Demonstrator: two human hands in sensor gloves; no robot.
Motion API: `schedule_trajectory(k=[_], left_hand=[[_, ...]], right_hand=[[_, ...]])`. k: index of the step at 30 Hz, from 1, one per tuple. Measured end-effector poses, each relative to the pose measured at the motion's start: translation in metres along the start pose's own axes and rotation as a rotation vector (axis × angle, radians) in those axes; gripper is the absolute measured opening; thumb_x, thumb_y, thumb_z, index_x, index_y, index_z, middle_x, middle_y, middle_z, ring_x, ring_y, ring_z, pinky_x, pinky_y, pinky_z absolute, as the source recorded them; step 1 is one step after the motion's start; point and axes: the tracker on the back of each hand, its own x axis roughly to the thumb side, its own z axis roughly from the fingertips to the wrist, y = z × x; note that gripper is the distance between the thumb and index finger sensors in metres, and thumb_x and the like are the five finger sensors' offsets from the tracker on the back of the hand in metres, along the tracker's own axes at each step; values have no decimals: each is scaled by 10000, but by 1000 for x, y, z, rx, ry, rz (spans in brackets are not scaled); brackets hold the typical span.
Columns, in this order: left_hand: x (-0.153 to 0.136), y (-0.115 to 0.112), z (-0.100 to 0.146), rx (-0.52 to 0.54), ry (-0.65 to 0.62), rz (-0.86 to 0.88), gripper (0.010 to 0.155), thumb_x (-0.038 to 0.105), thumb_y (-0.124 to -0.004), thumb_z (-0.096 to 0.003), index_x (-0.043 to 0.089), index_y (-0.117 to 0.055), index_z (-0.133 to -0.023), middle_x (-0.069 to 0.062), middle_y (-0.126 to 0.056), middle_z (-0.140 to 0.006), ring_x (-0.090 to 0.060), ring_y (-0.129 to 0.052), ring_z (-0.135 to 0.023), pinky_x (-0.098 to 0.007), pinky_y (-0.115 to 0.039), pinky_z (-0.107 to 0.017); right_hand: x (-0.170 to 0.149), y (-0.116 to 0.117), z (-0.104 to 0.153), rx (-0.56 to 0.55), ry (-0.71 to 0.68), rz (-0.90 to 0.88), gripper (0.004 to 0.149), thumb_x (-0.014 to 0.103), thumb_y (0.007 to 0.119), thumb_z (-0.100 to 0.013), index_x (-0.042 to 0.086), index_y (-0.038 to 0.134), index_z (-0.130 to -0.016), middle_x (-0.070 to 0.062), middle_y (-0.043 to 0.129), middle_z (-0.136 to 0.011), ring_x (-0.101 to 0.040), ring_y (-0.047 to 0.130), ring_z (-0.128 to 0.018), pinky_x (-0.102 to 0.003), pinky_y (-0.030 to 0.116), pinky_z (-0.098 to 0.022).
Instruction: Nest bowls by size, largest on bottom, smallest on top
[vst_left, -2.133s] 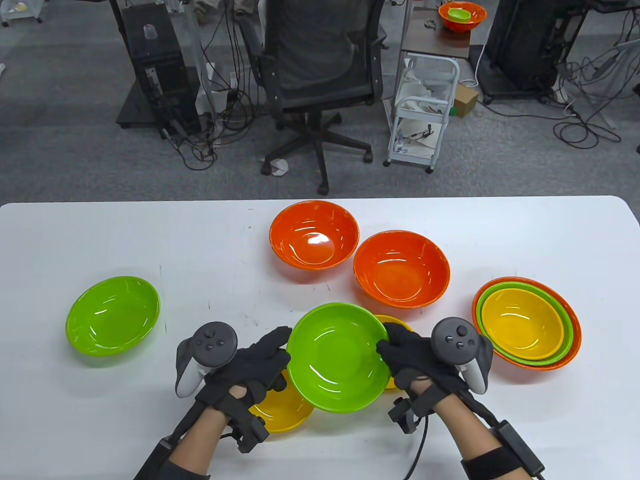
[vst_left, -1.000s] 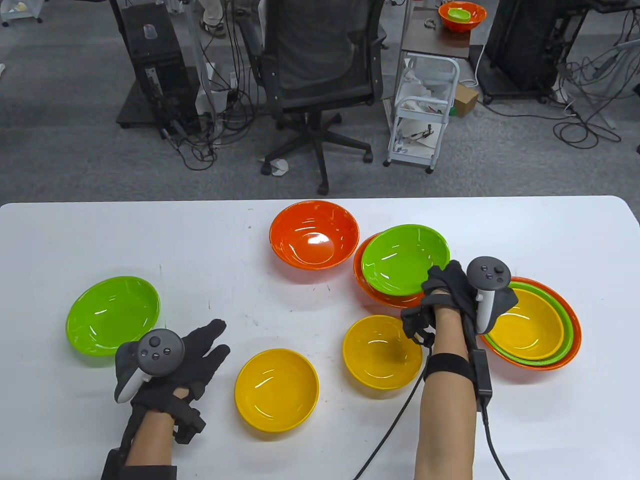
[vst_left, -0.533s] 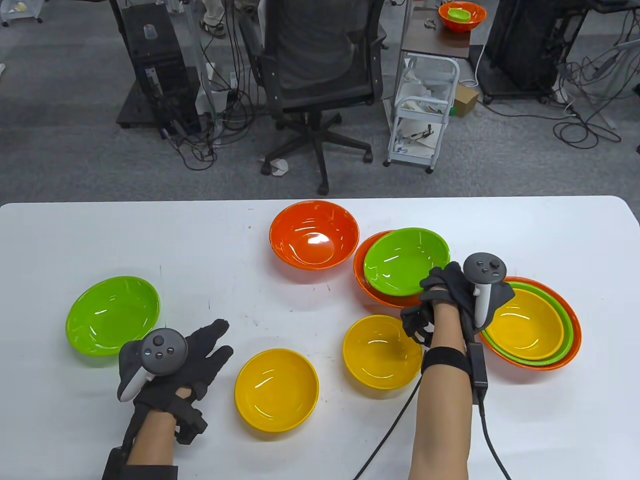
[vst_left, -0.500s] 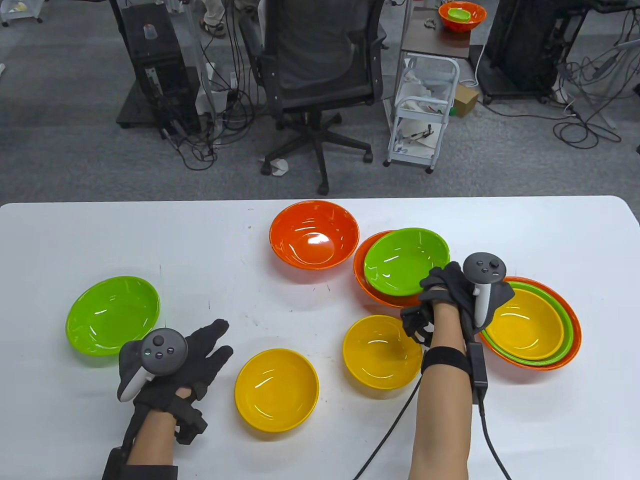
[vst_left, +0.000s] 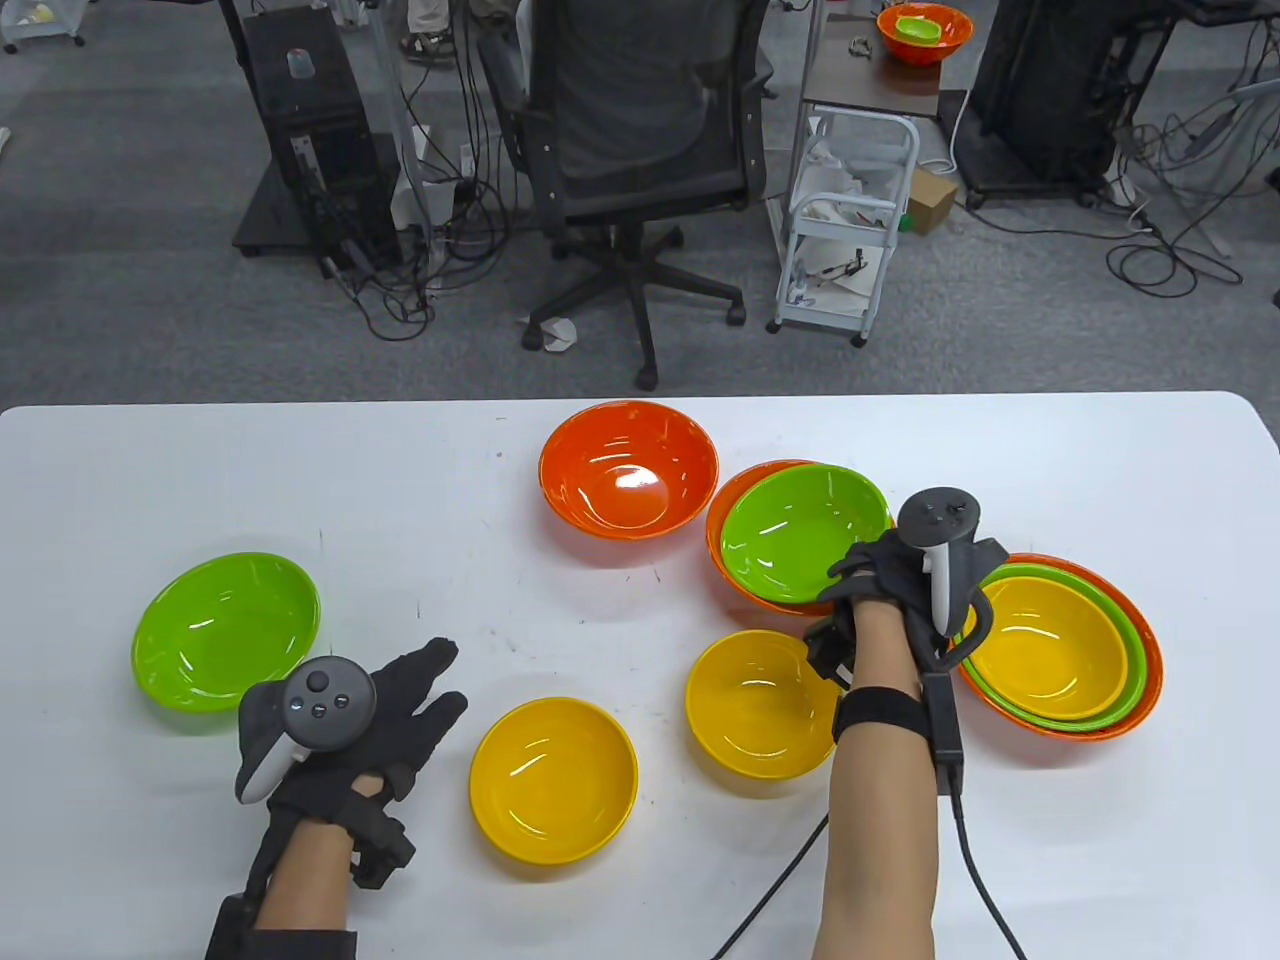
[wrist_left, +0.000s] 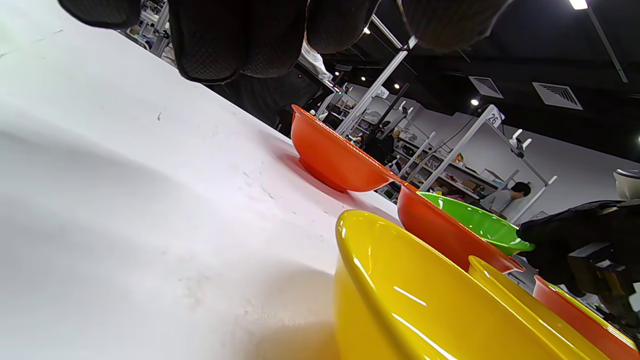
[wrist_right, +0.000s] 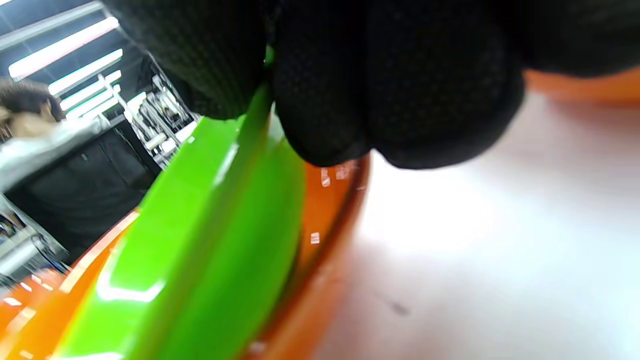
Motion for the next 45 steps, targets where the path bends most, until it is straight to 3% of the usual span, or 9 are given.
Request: schedule_trajectory(k=[3, 22, 28, 34, 40, 45], left_hand=[[0, 0, 0, 3, 6, 5, 685, 530, -677, -527, 217, -546, -1122, -159, -656, -1113, -463, -709, -1017, -722, -554, -711], [7, -6, -3, -40, 3, -43, 688, 534, -674, -528, 217, -542, -1124, -161, -646, -1119, -467, -697, -1026, -721, -553, -714], [8, -7, -3, -46, 10, -58, 688, 534, -673, -528, 216, -542, -1125, -162, -643, -1121, -467, -694, -1028, -722, -552, -714], [9, -8, -3, -47, 15, -85, 689, 535, -673, -528, 219, -540, -1126, -164, -626, -1129, -469, -682, -1035, -722, -549, -714], [10, -8, -6, -47, 27, -105, 689, 536, -671, -528, 222, -538, -1127, -159, -618, -1135, -466, -671, -1043, -722, -544, -719], [8, -9, -6, -47, 42, -111, 687, 535, -671, -528, 224, -539, -1126, -160, -616, -1136, -468, -669, -1043, -721, -544, -718]], right_hand=[[3, -2, 1, 50, 14, 113, 604, 334, 882, -444, -78, 775, -873, -149, 983, -465, -385, 965, -282, -524, 809, -260], [-2, -5, 16, 158, -99, 184, 614, 369, 827, -479, -65, 763, -908, -219, 968, -588, -480, 940, -414, -596, 769, -346], [-4, -9, 32, 158, -258, 210, 615, 357, 829, -478, -32, 736, -944, -249, 914, -728, -529, 890, -566, -637, 725, -433], [-14, -8, 56, 178, -465, 227, 640, 352, 835, -474, 4, 689, -991, -257, 743, -958, -571, 677, -856, -716, 547, -609], [-28, -2, 83, 208, -631, 210, 678, 362, 837, -470, 23, 638, -1022, -248, 648, -1024, -572, 561, -930, -731, 461, -643], [-39, 12, 105, 307, -784, 191, 708, 371, 840, -467, 38, 597, -1044, -241, 606, -1052, -567, 488, -965, -734, 382, -666]])
